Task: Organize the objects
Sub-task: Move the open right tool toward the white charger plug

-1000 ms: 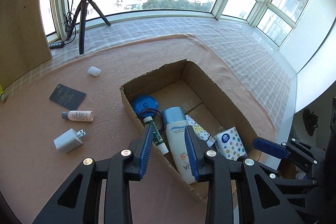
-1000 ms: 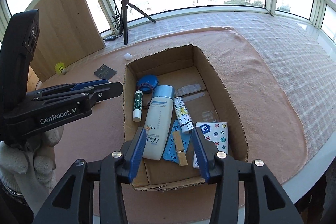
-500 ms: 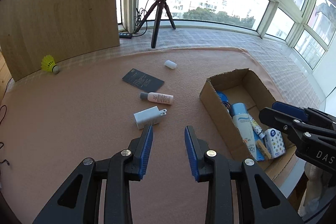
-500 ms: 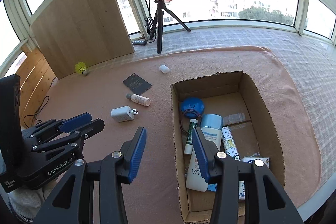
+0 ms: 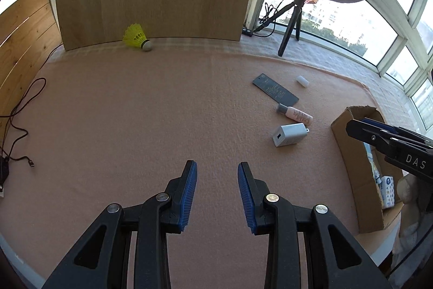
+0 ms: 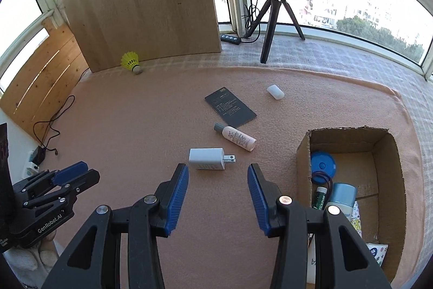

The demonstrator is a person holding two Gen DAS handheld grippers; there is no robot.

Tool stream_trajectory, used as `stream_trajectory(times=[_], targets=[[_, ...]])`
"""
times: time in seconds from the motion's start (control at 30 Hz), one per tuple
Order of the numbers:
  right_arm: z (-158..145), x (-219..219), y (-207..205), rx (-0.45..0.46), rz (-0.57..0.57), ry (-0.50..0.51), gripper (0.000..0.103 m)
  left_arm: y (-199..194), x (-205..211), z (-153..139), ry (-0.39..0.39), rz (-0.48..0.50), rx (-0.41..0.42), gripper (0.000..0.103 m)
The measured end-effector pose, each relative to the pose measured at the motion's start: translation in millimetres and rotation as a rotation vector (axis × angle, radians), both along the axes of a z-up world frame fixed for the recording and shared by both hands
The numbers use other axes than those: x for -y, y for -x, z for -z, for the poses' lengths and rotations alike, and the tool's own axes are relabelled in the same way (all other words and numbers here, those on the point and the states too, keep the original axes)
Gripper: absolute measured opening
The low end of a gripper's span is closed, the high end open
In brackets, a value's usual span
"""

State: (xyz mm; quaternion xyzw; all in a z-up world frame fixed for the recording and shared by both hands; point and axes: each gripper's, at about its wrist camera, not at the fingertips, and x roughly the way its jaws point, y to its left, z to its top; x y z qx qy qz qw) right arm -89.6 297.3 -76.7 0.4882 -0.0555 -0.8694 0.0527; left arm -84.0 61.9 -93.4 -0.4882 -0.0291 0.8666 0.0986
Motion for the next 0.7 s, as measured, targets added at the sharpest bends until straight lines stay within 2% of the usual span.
stream_trajectory(times=[0.13,0.37,0.53,0.7], targets=[[7,16,11,0.012,-0.037,0.004,0.042,4,14,4,-0.002,-0.014,0.008,0.034],[15,25,21,0.037,-0.032,0.004,0.042,15,27,18,-0.014,-0.014,0.034,0.034],[19,26,24,0.047,-0.026,0.000,0.042,24,27,30,-0.025,0.010,0.055,0.034],[31,23,34,0.097,-0.016,0.017,0.042,35,25,44,-0.028,0.041,0.081,0.034]])
